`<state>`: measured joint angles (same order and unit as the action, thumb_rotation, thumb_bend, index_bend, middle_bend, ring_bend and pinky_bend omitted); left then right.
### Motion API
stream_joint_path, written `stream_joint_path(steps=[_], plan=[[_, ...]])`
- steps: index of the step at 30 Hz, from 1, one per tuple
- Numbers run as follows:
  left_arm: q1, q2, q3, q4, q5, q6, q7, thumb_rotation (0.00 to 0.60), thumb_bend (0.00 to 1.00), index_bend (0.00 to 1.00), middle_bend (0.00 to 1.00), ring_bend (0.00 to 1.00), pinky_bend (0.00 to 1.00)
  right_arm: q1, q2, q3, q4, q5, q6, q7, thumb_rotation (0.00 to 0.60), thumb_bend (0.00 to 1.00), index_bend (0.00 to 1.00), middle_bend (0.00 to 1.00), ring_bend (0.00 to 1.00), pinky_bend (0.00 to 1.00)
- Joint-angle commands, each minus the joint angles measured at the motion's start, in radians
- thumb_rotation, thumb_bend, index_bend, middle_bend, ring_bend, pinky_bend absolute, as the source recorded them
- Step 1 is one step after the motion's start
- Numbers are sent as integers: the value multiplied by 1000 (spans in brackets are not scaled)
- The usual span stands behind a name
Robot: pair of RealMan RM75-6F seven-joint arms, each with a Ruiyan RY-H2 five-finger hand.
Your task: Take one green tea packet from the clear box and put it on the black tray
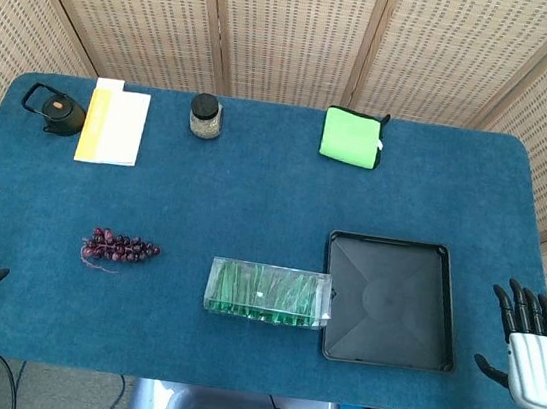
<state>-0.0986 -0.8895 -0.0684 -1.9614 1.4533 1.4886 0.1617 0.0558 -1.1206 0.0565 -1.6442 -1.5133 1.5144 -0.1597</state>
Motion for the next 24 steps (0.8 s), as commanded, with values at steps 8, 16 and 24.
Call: stream_joint_path(steps=[8, 16, 24], plan=[[-4, 6, -8, 4, -8, -4, -24, 600, 64, 0, 0, 0, 0, 33, -1, -25, 20, -97, -19, 34, 600, 0, 4, 0, 0, 0], [-21, 0, -16, 3, -26, -26, -9, 600, 65, 0, 0, 0, 0, 249, 97, -75, -102, -331, -257, 145, 600, 0, 91, 0, 0, 0], [-32, -5, -22, 5, -52, -42, 4, 600, 65, 0, 0, 0, 0, 418, 27, 2, -116, -294, -430, 143, 600, 5, 118, 0, 0, 0]])
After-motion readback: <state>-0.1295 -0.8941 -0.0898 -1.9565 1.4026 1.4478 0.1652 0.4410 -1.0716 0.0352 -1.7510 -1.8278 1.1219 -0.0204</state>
